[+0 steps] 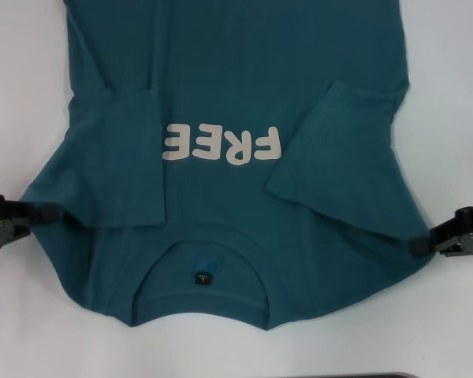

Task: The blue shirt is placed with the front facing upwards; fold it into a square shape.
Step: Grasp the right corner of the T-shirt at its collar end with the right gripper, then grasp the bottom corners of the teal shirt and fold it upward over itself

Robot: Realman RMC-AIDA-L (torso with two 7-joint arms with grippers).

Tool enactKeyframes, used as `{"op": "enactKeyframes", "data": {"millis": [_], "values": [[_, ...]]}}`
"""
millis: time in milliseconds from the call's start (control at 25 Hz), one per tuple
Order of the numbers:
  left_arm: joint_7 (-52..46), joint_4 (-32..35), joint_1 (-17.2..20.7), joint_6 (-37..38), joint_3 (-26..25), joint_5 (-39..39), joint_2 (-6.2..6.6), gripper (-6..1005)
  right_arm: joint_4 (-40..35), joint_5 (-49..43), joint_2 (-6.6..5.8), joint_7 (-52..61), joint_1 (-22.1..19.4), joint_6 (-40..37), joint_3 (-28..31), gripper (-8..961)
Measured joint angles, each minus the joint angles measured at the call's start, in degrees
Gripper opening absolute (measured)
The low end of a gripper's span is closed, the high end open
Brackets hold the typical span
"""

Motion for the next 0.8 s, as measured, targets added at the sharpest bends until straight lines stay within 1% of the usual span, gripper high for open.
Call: {"op": "enactKeyframes", "data": {"millis": [80,120,160,240,320,440,640,800], "values": [[0.14,-0.06,0.02,0.79,0.46,0.01,0.25,32,-0.26,-0.71,-0.67,0.00,0.03,-1.28,-0.01,36],[0.17,-0.84,0.35,2.52,2.24,0.03,0.74,32,-0.69,-1.30,-0.91,0.02,0.04,-1.93,-0.03,37],[0.13,-1.14,0.48,2.86,2.78,0.04,0.80,32,-1.55,-2.20,-1.06,0.18,0.07,-2.54,-0.08,39],[-0.14,-2.27,1.02,4.01,4.51,0.10,0.90,32,-3.58,-4.10,-0.97,0.67,0.08,-3.86,-0.14,42],[-0.39,-3.42,1.48,5.13,5.61,0.68,0.88,32,-5.86,-5.85,-0.57,1.19,0.10,-5.29,-0.17,45],[-0.76,-5.06,1.72,6.75,5.90,3.36,0.41,32,-7.20,-7.81,-0.14,1.38,0.33,-6.98,-0.17,49],[-0.70,-7.66,2.24,9.34,5.94,7.72,-0.88,33,-7.61,-9.59,0.04,1.37,0.42,-8.56,-0.17,57],[-0.31,-8.79,3.24,10.93,6.19,9.22,-1.29,33,-8.55,-10.32,0.13,1.07,-0.14,-9.56,-0.17,62]]}}
